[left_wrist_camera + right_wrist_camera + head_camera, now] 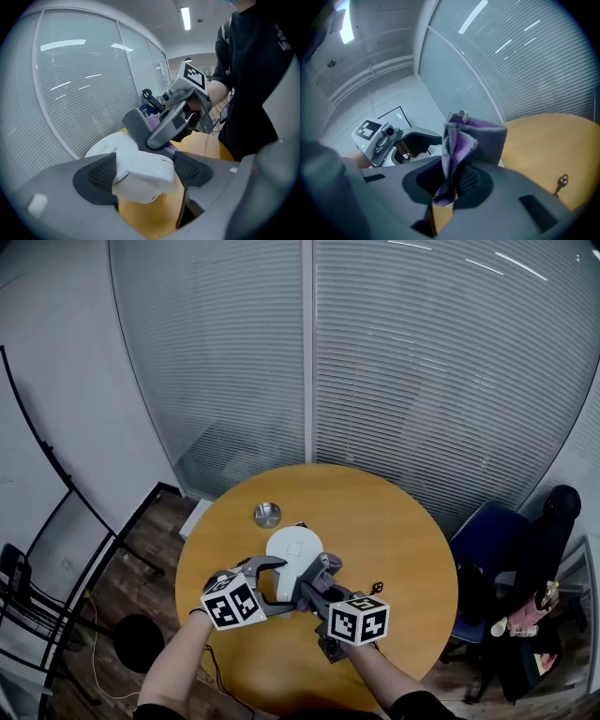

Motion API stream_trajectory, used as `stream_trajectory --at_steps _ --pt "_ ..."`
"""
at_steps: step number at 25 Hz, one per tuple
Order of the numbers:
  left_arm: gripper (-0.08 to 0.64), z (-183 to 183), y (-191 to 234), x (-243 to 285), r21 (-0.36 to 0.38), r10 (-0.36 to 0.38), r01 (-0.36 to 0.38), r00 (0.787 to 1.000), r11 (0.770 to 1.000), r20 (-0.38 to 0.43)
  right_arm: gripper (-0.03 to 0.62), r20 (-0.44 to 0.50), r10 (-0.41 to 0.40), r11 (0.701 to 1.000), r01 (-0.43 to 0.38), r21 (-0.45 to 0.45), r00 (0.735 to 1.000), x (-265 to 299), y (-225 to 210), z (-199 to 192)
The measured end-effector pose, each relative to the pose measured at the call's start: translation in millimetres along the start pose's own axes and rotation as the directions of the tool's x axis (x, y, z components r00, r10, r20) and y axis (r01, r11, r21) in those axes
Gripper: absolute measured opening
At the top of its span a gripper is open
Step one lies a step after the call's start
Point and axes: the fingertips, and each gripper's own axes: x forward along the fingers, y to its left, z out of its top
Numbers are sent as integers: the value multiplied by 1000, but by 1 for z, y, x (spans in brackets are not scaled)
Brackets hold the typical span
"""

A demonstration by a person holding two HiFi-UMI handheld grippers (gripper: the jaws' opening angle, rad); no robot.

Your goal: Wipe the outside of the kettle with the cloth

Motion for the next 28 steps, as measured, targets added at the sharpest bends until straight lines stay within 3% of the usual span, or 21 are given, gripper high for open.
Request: stream_trajectory --at_steps 4,9,17,23,28 --pt "374 3 1 -1 -64 -7 10 999 998 51 41 -11 -27 999 27 20 1000 5 -12 -17" --pt "374 4 3 -1 -88 39 -31 995 996 92 41 -101 -103 990 112 86 990 21 -48 -64" --pt "374 8 3 3 -130 116 -101 987 986 112 41 -292 -197 949 257 183 936 45 -102 -148" --pt "374 10 4 5 -133 167 -154 982 979 91 41 -308 -193 952 254 172 932 39 -105 -146" --pt "374 9 3 7 -129 207 -197 976 972 69 41 -192 -215 968 235 90 958 7 -104 -91"
